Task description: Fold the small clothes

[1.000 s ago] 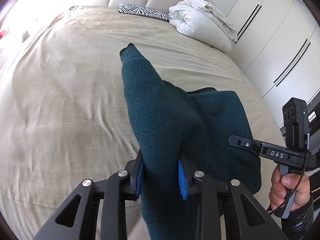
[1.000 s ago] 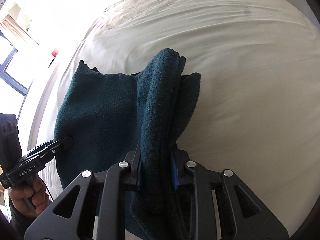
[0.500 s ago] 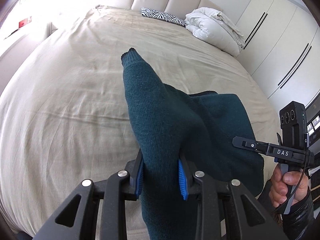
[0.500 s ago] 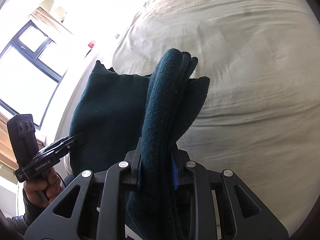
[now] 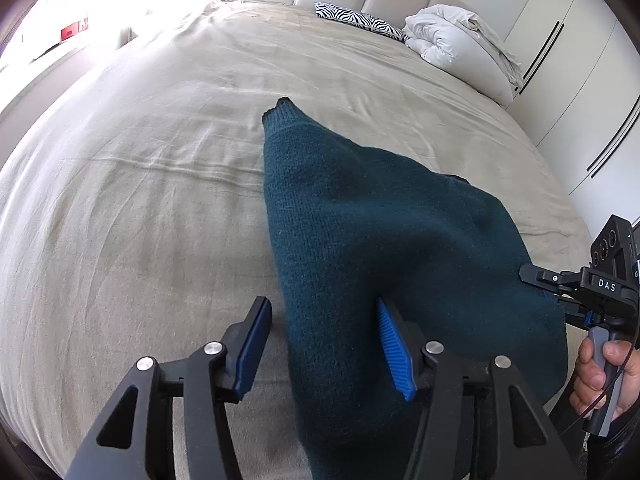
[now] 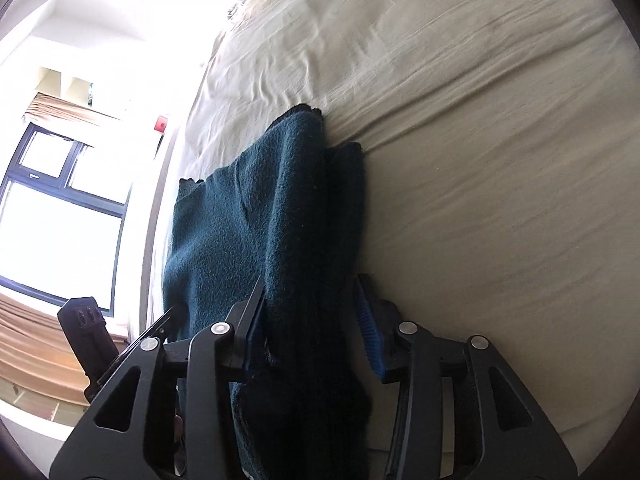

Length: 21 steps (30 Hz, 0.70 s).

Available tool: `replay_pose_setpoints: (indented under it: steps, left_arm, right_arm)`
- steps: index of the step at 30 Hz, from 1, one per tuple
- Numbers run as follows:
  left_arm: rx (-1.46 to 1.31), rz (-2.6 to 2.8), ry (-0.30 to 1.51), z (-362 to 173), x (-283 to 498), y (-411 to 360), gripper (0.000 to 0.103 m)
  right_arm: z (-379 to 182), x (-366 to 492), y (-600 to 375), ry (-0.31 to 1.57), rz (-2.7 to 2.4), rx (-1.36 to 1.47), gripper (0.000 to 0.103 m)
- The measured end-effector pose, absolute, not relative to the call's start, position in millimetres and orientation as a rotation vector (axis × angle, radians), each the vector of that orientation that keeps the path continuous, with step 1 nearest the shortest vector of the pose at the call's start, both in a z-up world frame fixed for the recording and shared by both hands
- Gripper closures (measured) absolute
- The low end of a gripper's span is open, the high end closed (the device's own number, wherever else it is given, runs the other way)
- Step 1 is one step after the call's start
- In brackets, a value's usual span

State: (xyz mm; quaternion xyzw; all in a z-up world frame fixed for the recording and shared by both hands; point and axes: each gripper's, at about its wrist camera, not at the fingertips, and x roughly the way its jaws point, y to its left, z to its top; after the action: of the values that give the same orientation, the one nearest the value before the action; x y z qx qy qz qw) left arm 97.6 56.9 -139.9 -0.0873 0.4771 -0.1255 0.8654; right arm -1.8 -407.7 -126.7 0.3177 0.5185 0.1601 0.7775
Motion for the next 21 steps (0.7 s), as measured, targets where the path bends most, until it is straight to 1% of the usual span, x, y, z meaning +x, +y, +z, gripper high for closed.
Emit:
replay_pose_setpoints:
  steps: [2,5,8,10,12,14,16,17,19,21]
  left_arm:
    - [-0.157,-0.252,0.992,-138.5,96.7,54.5,0.042]
    - [-0.137,-0.244,0.987,-138.8,96.5,52.5,0.041]
    - [-0.137,-0.241,0.985,-138.9,98.1,52.3,0.04]
    - [-0.136,-0.241,0.986,-138.8,99.5,52.4,0.04]
    - [-0.132,-0.24,0.983,-138.7,99.1,52.1,0.039]
    - [-0.129,-0.242,0.981,-139.3,100.8,50.6,0.038]
    - [-0.137,-0.242,0.979,-140.5,100.9,52.1,0.036]
    - [-0.14,-0.24,0.978,-141.2,100.5,52.8,0.034]
    - [-0.15,-0.242,0.973,-142.1,99.5,54.7,0.033]
    - [-0.165,-0.246,0.97,-142.0,98.1,56.7,0.033]
  right_arm:
    - [-119.0,8.5,-409.9,1.11,0.279,0.647,0.062]
    - [-89.9,-1.0,-408.8,1.039,0.243,0.593,0.06]
    - [-64.6,-12.9,-388.7,0.977,0.373,0.579,0.06]
    - [-56.5,-18.8,-369.5,0.975,0.474,0.576,0.06]
    - [-65.8,-21.0,-351.6,1.002,0.557,0.582,0.06]
    - [-85.8,-17.6,-342.8,1.06,0.532,0.564,0.06]
    - [-114.1,-16.8,-349.7,1.092,0.513,0.6,0.067]
    - [-123.3,-18.8,-357.2,1.061,0.535,0.633,0.073]
    - [-132.4,-22.7,-372.6,1.013,0.582,0.704,0.074]
    - [-130.8,-24.3,-381.1,1.01,0.59,0.736,0.074]
